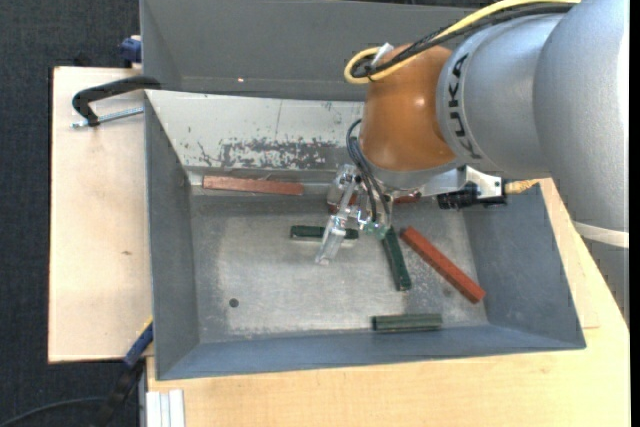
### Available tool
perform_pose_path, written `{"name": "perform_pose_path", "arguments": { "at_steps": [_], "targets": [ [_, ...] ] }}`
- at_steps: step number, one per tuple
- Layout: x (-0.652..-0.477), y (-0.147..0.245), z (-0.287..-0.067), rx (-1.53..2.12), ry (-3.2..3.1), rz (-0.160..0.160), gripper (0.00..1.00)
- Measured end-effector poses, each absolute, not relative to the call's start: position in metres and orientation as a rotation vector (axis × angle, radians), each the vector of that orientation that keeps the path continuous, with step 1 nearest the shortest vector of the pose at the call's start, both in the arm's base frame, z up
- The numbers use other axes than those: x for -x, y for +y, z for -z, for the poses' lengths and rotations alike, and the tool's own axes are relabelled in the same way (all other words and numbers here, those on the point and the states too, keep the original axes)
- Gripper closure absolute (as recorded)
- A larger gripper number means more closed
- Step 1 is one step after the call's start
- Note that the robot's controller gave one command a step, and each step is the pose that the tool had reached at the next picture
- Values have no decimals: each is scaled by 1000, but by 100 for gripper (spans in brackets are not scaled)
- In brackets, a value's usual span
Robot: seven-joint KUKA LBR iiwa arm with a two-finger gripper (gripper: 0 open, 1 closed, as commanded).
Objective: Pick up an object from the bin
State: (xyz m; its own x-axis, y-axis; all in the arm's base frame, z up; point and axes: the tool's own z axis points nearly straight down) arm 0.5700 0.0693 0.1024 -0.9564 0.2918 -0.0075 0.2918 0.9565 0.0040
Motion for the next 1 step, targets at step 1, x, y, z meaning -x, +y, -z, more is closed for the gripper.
{"name": "perform_pose_path", "arguments": {
  "at_steps": [1],
  "targets": [
    [-553,88,-108,-960,2992,-3,0]
  ]
}}
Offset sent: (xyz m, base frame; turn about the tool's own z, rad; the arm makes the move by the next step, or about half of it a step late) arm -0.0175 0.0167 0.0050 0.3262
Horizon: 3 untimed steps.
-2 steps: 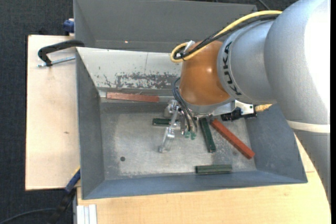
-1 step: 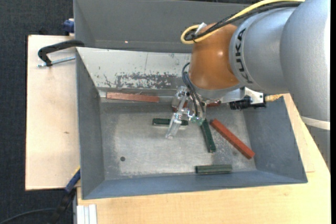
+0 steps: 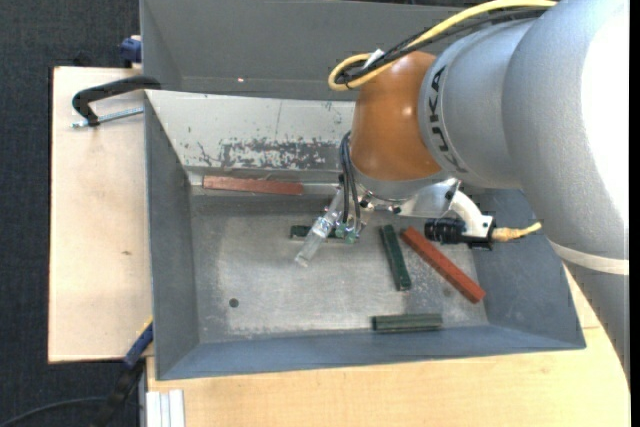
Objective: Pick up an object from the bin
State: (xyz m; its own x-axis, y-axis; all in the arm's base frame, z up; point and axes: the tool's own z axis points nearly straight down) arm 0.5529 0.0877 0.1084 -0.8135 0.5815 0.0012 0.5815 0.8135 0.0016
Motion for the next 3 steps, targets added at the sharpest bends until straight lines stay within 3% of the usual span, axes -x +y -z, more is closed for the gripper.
{"name": "perform_pose_path", "arguments": {
  "at_steps": [1,2,3],
  "targets": [
    [-570,85,-71,1339,-2846,5,0],
    [-571,86,-72,1337,-2848,5,0],
    [-572,86,-73,1337,-2849,5,100]
  ]
}}
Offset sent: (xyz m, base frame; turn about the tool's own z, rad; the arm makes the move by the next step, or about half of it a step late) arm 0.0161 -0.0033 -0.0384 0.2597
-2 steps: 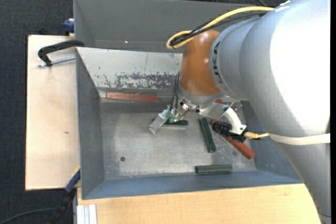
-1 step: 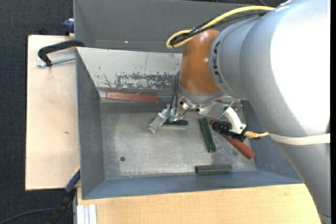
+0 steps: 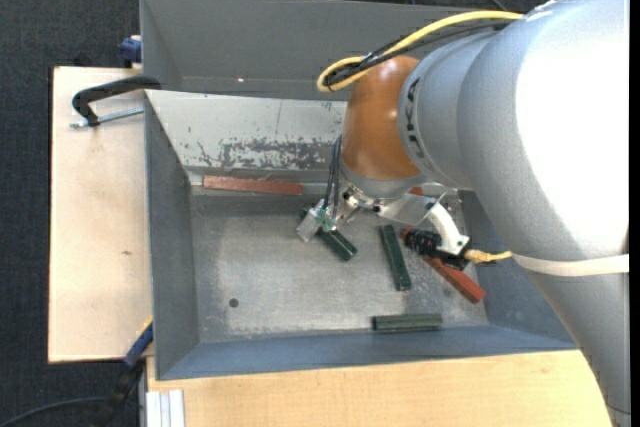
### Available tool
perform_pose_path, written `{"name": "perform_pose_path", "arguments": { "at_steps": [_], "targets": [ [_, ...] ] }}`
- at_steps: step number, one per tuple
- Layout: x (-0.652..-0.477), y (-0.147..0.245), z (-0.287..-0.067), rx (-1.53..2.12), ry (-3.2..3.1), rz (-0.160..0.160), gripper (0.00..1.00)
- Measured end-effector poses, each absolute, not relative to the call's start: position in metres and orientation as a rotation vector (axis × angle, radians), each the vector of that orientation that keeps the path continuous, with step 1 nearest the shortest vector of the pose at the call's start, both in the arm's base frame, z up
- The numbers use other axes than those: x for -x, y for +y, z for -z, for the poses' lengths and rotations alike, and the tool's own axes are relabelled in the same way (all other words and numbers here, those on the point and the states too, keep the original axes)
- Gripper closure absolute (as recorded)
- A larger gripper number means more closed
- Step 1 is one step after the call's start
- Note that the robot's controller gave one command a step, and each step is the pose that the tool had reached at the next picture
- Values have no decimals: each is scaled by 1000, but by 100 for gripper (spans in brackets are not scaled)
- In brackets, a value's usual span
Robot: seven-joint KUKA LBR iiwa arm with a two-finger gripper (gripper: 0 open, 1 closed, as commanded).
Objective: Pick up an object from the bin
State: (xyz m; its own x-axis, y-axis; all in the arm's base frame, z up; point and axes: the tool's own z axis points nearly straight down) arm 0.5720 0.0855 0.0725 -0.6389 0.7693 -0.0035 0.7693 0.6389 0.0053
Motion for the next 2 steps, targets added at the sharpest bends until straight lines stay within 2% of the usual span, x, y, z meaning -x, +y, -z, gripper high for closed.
{"name": "perform_pose_path", "arguments": {
  "at_steps": [1,2],
  "targets": [
    [-573,86,-75,-1331,2842,-3,100],
    [-576,86,-158,-1325,2837,-11,100]
  ]
}}
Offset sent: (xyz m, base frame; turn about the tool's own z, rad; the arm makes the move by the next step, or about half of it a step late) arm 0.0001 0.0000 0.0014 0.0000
